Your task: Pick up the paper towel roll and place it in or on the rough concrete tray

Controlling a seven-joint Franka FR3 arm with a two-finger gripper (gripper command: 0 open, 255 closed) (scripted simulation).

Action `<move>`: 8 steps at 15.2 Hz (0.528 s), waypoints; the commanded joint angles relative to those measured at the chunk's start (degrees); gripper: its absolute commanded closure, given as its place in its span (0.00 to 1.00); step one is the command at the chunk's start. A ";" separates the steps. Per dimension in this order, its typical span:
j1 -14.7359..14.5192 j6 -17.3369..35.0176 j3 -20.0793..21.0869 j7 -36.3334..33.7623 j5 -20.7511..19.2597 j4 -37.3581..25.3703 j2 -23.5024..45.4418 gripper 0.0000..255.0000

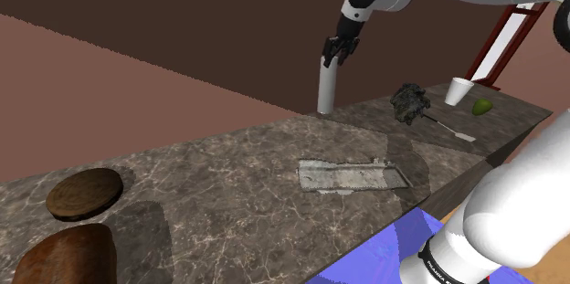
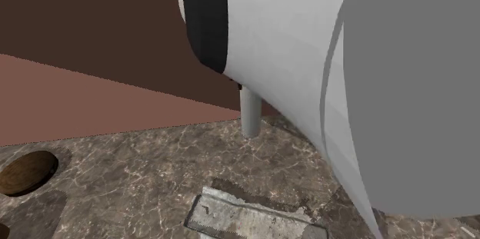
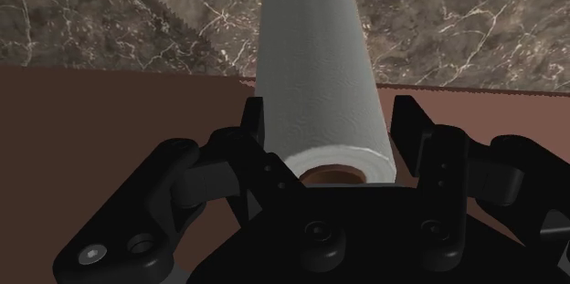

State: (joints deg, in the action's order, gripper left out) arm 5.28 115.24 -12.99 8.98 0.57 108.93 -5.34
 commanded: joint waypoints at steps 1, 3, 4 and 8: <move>-0.13 -0.44 0.47 -1.05 -1.27 4.26 -4.81 1.00; 0.02 -1.23 0.93 -1.79 -2.31 8.00 -9.42 1.00; 0.13 -1.74 1.19 -2.14 -2.77 9.74 -11.71 1.00; 0.76 -4.53 2.31 -3.35 -4.26 15.98 -20.81 1.00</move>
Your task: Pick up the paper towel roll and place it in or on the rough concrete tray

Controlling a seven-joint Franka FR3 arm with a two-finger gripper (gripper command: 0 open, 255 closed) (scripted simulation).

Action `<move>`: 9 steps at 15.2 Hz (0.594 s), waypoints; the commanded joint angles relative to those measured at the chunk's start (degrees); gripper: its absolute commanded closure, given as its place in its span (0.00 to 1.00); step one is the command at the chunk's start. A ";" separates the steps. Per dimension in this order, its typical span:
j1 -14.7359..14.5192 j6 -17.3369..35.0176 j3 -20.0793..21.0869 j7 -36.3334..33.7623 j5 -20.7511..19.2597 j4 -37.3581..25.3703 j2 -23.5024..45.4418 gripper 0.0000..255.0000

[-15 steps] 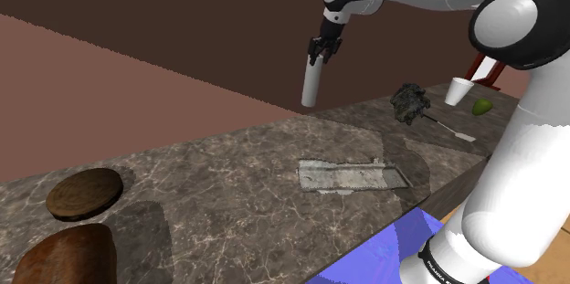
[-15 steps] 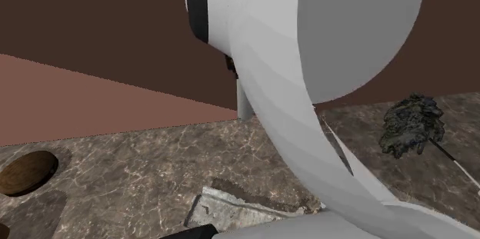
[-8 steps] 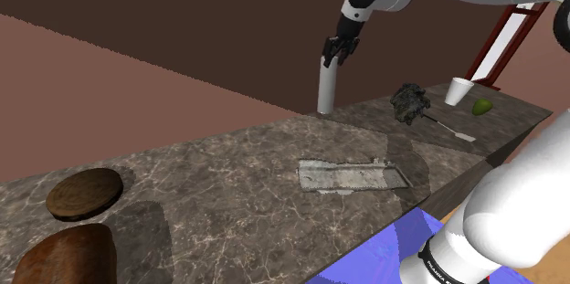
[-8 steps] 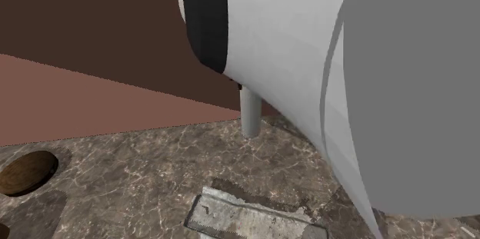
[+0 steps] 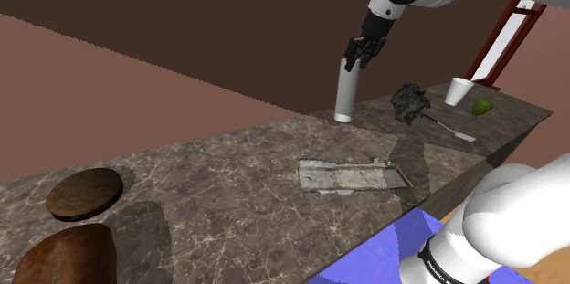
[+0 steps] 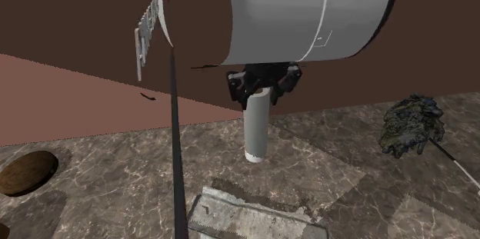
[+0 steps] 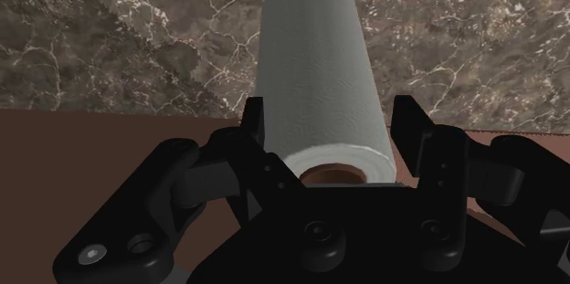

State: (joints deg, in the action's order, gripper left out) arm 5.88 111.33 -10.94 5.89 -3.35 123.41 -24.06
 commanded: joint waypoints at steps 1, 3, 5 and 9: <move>0.33 -1.51 0.55 -0.53 -0.62 2.87 -4.35 1.00; 0.72 -3.48 1.14 -0.98 -1.07 5.39 -8.85 1.00; 1.11 -5.72 1.73 -1.35 -1.40 7.62 -13.31 1.00; 1.89 -11.00 2.92 -1.89 -1.71 11.17 -22.10 1.00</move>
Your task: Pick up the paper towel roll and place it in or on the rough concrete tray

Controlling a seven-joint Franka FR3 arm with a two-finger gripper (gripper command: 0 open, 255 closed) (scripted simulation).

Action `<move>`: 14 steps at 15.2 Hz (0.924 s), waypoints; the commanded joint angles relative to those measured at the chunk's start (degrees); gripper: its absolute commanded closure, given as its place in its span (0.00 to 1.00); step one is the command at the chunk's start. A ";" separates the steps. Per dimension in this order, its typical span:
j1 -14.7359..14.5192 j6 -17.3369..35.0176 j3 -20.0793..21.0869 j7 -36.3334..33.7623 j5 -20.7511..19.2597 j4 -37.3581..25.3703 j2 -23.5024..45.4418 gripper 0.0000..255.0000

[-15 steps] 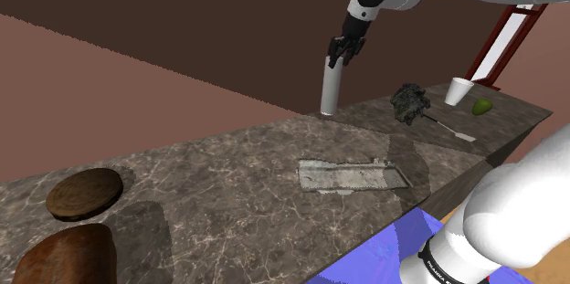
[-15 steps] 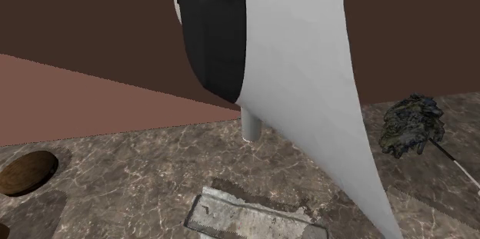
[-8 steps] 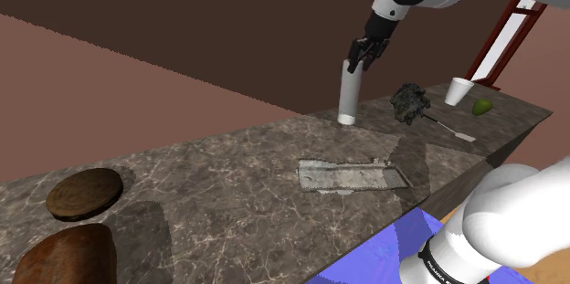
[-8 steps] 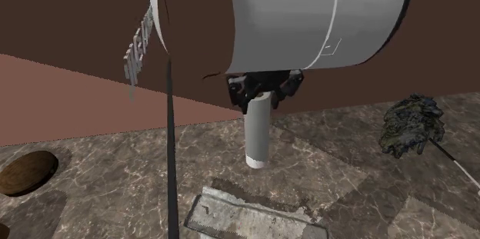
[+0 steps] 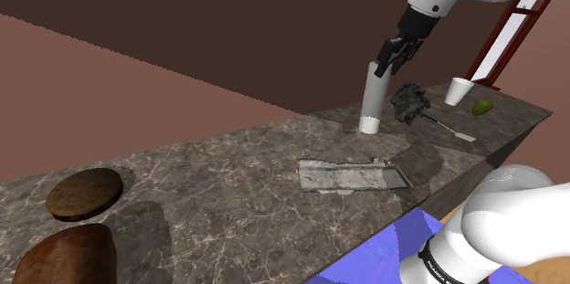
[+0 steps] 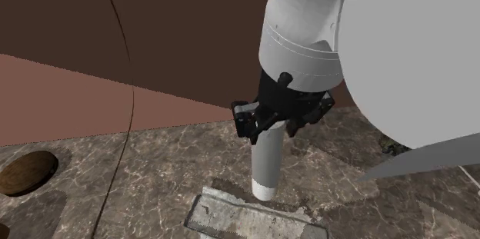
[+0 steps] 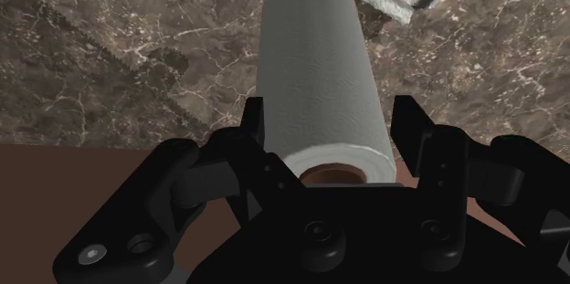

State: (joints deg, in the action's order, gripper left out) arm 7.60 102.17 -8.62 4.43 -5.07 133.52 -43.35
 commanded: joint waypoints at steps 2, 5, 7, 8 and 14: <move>0.55 -4.83 1.18 -0.61 0.01 2.38 -7.08 1.00; 0.88 -6.68 1.58 -0.72 0.01 4.13 -10.66 1.00; 0.96 -5.39 1.47 -0.74 -0.11 6.01 -11.26 1.00; 1.01 -4.76 1.42 -0.74 -0.18 6.93 -11.54 1.00; 1.28 -0.86 1.05 -0.78 -0.58 12.35 -13.06 1.00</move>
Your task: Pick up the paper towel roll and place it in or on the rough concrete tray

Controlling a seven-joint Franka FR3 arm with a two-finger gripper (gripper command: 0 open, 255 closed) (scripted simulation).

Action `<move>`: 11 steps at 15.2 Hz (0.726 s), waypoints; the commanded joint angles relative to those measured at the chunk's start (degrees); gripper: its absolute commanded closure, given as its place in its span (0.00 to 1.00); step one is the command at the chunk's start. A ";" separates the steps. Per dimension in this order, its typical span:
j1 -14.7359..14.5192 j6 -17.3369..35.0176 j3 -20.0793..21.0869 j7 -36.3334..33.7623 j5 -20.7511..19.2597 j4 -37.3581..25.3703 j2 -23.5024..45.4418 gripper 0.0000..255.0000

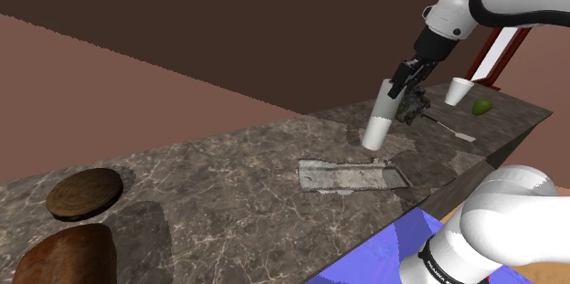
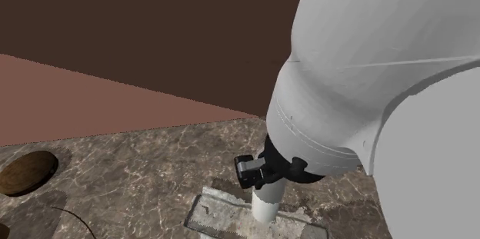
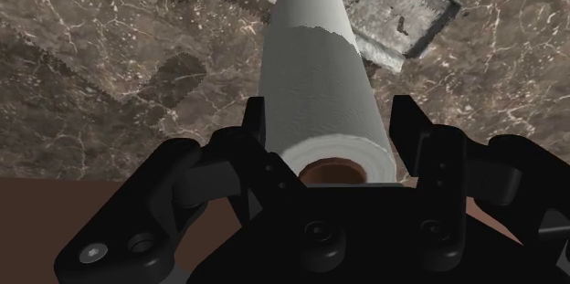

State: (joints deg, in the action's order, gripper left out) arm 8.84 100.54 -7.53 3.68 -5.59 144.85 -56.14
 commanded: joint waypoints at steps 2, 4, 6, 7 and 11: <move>0.14 2.09 -0.18 -0.04 -0.21 2.77 -0.69 1.00; 0.24 3.43 -0.32 -0.05 -0.37 4.49 -1.08 1.00; 0.34 4.79 -0.48 -0.05 -0.53 6.19 -1.42 1.00; 0.40 5.48 -0.56 -0.05 -0.61 7.03 -1.57 1.00; 0.62 8.29 -0.89 -0.06 -0.96 10.33 -2.05 1.00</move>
State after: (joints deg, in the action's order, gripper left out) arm 9.43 107.93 -8.39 3.70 -6.49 154.17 -58.06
